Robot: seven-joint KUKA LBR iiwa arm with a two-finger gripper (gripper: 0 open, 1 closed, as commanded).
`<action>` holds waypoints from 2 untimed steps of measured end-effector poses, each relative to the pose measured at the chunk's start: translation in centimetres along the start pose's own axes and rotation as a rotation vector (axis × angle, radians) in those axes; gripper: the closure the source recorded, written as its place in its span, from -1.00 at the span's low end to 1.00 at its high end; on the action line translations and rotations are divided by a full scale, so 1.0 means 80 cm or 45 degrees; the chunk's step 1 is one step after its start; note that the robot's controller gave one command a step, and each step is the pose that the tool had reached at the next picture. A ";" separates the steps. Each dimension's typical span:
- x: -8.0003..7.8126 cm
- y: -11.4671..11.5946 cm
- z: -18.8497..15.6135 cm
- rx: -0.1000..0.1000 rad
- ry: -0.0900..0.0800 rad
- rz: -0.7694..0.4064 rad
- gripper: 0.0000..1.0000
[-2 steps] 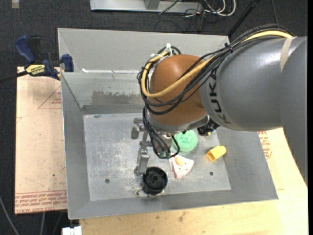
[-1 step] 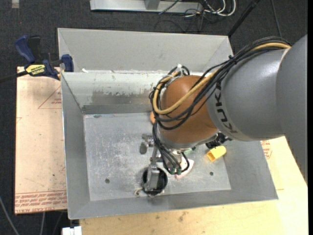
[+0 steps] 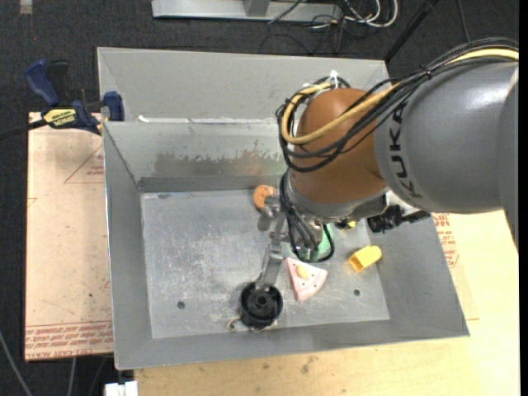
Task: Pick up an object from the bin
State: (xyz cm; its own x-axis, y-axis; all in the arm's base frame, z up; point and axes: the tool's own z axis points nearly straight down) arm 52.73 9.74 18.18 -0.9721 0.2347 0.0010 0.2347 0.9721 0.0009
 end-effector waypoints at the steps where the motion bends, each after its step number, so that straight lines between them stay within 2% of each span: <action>1: -0.011 -0.025 0.048 -0.004 -0.012 -0.015 -1.00; 2: 0.030 -0.037 0.114 -0.001 -0.004 -0.249 -1.00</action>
Offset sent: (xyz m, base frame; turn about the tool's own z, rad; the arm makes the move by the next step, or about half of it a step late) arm -0.0466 -0.0226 -0.1118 -0.2350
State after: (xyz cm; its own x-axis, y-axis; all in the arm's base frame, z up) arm 49.73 7.46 9.06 -0.9991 0.0415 -0.0022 0.0415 0.9991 0.0013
